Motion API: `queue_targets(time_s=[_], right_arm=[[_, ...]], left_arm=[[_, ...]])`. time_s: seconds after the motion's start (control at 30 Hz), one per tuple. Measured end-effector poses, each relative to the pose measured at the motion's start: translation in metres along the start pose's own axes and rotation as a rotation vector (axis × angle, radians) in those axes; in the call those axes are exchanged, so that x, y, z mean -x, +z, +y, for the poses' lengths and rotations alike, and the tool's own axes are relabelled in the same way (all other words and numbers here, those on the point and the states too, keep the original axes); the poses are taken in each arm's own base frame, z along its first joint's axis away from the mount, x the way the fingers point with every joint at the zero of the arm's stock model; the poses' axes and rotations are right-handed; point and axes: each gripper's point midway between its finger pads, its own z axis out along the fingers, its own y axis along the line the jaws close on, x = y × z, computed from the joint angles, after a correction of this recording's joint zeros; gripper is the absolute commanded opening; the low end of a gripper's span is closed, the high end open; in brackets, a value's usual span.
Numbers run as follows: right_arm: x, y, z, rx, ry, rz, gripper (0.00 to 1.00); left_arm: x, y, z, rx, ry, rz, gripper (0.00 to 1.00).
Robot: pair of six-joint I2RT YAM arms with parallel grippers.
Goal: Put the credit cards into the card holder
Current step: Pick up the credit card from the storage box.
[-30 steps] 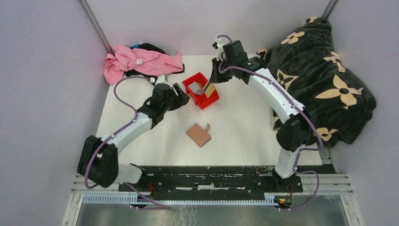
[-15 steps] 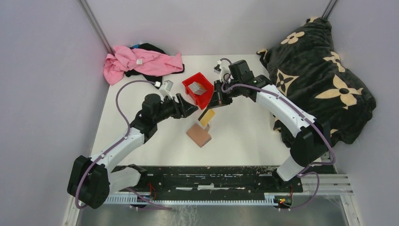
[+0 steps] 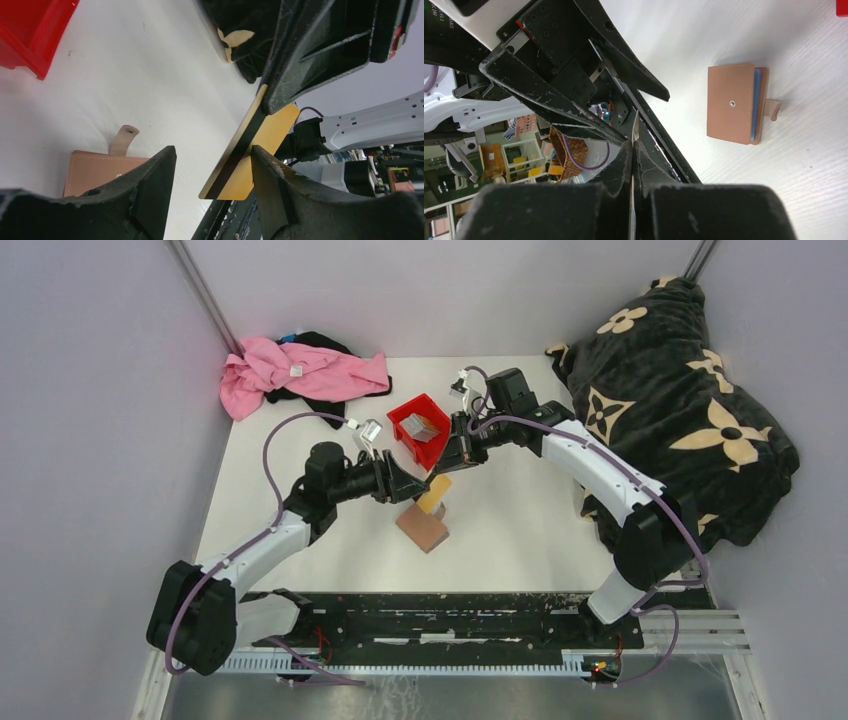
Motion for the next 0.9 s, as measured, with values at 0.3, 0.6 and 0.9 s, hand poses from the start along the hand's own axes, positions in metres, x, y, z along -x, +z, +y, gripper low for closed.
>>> queue_targets(time_s=[0.3, 0.6, 0.9], right_arm=[[-0.002, 0.022, -0.013, 0.059, 0.075, 0.056, 0.01], [0.002, 0.027, -0.024, 0.073, 0.110, 0.063, 0.34], [0.010, 0.024, -0.050, -0.074, 0.055, -0.041, 0.44]], left_arm=[[-0.018, 0.003, -0.003, -0.068, -0.028, 0.089, 0.20], [-0.018, 0.004, -0.003, -0.088, -0.039, 0.098, 0.03], [-0.028, 0.006, 0.021, 0.012, -0.121, 0.046, 0.03]])
